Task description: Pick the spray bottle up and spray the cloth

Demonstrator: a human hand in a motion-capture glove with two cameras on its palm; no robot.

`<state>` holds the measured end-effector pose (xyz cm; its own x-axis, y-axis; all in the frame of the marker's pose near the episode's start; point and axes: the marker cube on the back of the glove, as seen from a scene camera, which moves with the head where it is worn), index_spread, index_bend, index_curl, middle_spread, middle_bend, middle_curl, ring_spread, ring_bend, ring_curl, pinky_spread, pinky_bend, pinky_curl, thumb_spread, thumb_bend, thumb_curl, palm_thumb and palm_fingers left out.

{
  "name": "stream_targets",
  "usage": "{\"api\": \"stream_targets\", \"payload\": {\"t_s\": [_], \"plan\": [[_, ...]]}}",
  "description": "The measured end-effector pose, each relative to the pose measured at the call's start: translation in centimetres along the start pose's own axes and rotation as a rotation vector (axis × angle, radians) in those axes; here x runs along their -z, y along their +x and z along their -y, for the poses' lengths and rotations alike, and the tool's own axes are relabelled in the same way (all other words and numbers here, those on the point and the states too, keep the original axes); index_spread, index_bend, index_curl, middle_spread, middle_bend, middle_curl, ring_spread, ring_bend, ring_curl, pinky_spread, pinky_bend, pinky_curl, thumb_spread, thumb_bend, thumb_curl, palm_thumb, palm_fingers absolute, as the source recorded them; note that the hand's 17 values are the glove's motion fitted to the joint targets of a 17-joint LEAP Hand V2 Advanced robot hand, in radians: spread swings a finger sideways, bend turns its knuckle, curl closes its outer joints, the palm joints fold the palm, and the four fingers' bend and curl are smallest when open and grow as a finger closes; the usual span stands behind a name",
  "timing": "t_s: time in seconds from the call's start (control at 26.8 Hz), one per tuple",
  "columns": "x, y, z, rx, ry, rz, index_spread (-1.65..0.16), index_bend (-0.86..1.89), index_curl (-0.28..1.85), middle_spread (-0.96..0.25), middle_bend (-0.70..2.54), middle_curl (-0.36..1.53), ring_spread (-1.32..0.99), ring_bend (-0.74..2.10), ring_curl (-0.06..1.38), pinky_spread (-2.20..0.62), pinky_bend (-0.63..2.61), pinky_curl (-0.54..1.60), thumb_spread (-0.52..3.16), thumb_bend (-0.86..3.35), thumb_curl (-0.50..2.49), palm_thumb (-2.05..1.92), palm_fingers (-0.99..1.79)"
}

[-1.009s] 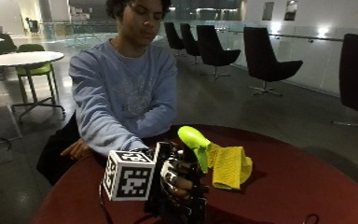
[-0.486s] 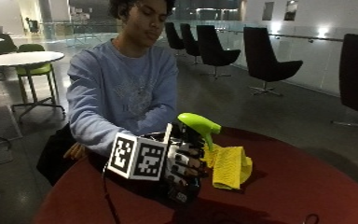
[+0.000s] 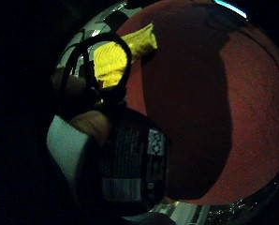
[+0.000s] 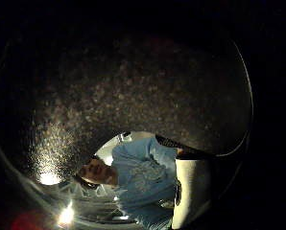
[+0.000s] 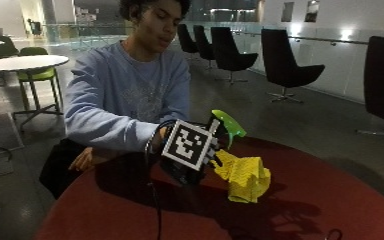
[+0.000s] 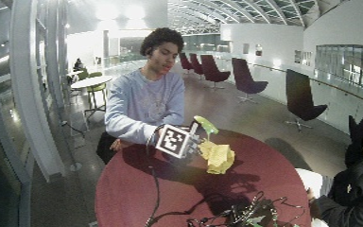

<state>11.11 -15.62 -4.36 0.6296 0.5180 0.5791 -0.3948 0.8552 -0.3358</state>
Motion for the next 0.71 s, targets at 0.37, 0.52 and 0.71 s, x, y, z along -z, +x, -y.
{"api": "stream_targets", "payload": {"t_s": [0.37,0.52,0.71], "plan": [[-2.4,0.1,0.8,-0.134,-0.166,-0.059,-0.21,0.17,0.47,-0.08,0.37,0.48,-0.04,0.50,0.39,0.25,0.17,0.28,0.83,-0.03,0.55,0.94,1.14],[-2.4,-0.3,0.9,-0.167,-0.163,-0.043,-0.21,0.17,0.47,-0.08,0.37,0.48,-0.04,0.50,0.39,0.25,0.17,0.28,0.84,-0.03,0.56,0.93,1.14],[-2.8,-0.8,1.0,-0.180,-0.135,-0.043,-0.21,0.16,0.47,-0.07,0.40,0.49,-0.04,0.51,0.39,0.25,0.18,0.29,0.84,-0.02,0.57,0.94,1.18]]}}
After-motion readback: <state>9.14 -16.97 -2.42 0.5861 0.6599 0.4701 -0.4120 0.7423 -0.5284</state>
